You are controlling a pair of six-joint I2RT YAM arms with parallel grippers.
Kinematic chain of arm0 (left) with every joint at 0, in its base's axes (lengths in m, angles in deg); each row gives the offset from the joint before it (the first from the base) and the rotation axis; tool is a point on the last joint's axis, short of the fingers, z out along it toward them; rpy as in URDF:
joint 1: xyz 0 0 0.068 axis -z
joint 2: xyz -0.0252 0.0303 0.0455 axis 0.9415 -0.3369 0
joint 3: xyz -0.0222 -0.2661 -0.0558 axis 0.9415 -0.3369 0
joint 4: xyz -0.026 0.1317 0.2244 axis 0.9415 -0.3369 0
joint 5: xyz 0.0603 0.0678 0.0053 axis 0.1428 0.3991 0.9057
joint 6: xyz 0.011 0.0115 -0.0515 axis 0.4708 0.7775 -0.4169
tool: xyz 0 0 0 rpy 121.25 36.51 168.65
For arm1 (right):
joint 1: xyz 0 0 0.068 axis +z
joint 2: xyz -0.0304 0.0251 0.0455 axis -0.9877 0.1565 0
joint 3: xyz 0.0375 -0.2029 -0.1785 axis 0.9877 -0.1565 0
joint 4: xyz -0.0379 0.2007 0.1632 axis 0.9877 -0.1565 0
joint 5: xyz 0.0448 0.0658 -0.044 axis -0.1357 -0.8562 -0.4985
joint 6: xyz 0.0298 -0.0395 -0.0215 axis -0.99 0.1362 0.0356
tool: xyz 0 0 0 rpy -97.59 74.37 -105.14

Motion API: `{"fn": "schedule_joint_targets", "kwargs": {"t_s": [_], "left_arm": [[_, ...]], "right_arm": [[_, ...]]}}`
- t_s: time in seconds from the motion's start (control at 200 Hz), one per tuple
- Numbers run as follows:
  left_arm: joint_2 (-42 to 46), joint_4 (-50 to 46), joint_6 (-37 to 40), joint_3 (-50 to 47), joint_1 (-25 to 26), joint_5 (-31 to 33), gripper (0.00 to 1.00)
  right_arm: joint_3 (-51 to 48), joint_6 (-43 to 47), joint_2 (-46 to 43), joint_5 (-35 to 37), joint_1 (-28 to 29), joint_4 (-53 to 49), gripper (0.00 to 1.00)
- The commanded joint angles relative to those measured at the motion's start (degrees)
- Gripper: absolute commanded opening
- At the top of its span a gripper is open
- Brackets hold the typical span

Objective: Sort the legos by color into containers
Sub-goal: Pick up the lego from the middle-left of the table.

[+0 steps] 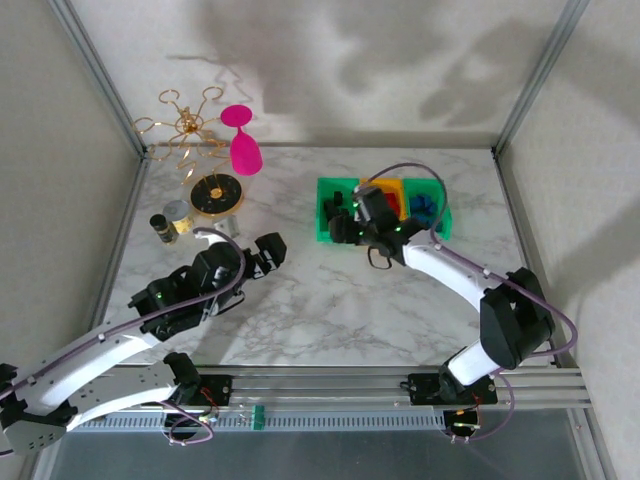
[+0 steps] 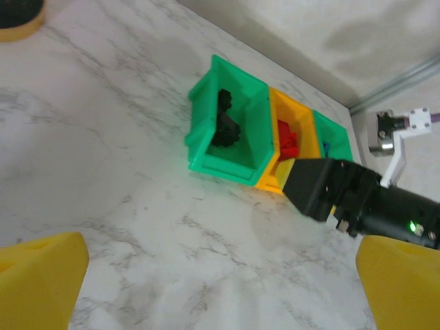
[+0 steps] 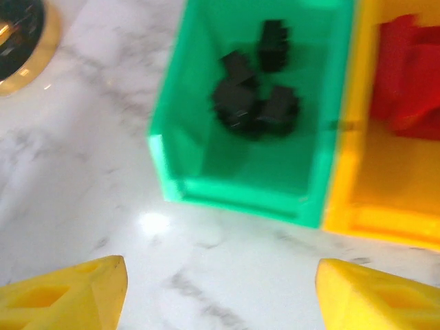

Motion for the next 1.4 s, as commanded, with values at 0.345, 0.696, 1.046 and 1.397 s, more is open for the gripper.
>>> {"fn": "schedule_joint_targets", "kwargs": {"t_s": [0.345, 0.696, 1.046, 1.397], "left_arm": [[6.5, -17.2, -4.4, 2.1, -7.2, 3.9, 1.0], [6.8, -21.1, -3.1, 4.9, -13.1, 3.8, 1.0], [7.2, -21.6, -5.0, 5.0, -14.3, 4.7, 1.0], [9.7, -23.3, -8.7, 3.0, -14.6, 6.3, 1.0]], "right_arm": [[8.0, -4.8, 16.2, 0.2, 22.9, 12.6, 0.81], [16.7, 13.5, 31.1, -10.5, 28.0, 25.8, 0.82], [28.6, 28.7, 44.1, -18.4, 28.0, 24.5, 0.82], [38.2, 35.4, 52.5, -20.2, 27.7, 19.7, 0.82]]}}
